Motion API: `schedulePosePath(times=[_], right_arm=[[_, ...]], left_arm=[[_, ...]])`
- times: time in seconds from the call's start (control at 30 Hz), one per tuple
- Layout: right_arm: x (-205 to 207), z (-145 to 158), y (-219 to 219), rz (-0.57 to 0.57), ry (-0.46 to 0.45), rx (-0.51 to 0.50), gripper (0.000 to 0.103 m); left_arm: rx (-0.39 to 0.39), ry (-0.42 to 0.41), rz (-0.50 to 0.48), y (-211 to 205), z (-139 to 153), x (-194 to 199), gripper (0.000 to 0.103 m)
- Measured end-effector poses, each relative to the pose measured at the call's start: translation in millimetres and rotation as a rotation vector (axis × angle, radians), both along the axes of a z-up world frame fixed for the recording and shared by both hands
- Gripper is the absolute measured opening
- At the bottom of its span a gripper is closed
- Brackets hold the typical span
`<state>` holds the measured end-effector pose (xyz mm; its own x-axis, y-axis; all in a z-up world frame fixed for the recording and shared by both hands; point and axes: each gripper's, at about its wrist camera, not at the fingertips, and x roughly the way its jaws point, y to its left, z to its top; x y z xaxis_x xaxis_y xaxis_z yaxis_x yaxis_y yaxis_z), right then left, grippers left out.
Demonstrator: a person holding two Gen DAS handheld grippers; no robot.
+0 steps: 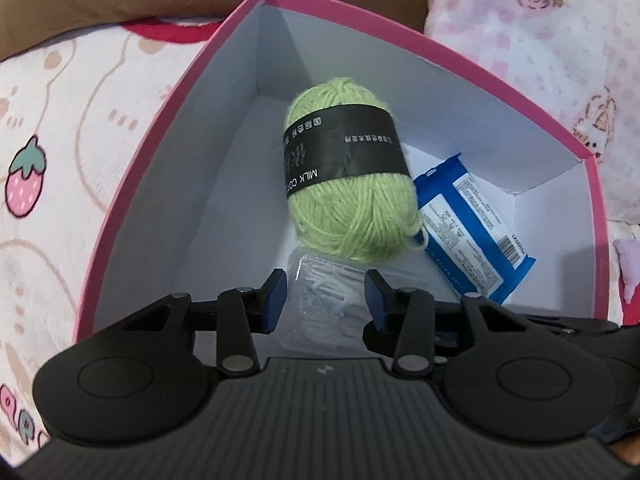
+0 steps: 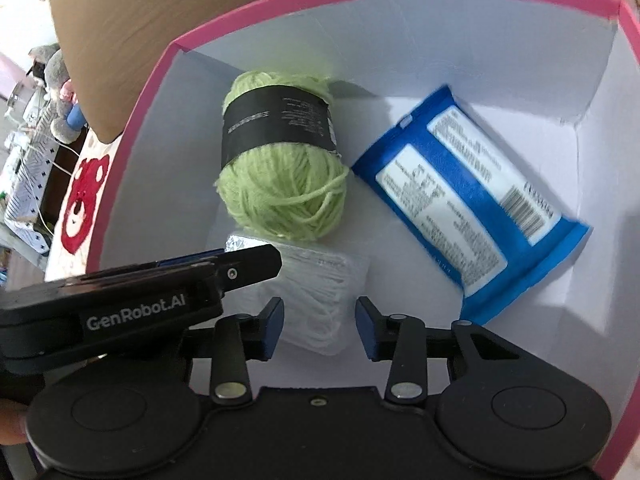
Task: Organize objects
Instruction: 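Lower the clear plastic box into the pink box beside the yarn, then open the right tool to release the clear box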
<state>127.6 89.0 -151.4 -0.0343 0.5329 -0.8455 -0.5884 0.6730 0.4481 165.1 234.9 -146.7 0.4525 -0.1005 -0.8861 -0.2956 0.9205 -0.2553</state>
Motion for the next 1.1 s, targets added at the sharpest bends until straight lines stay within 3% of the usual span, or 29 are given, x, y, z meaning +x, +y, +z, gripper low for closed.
schedulePosePath(times=[0.3,0.47,0.6,0.97,1.1], right_arm=[[-10.7,8.8,2.7,0.056,-0.097,-0.032,0.046],[-9.9,26.6,-11.7,0.063,-0.111,0.026,0.046],[-16.7,48.6,-24.2,0.098,-0.182,0.015,0.047],[-36.9,96.7,-59.1,0.09,-0.241,0.045,0.05],[-47.8,114.5,-70.5,0.093,-0.272,0.055,0.061]], left_arm=[[0.005,0.001,0.01,-3.2,-0.2,-2.2,0.042],[-0.035,-0.041,0.025,-3.3,22.4,-12.3,0.044],[-0.015,-0.045,0.016,-9.5,41.5,-21.0,0.047],[0.017,-0.066,-0.014,-34.4,99.4,-52.5,0.053],[0.024,-0.086,-0.04,-45.1,120.5,-63.8,0.06]])
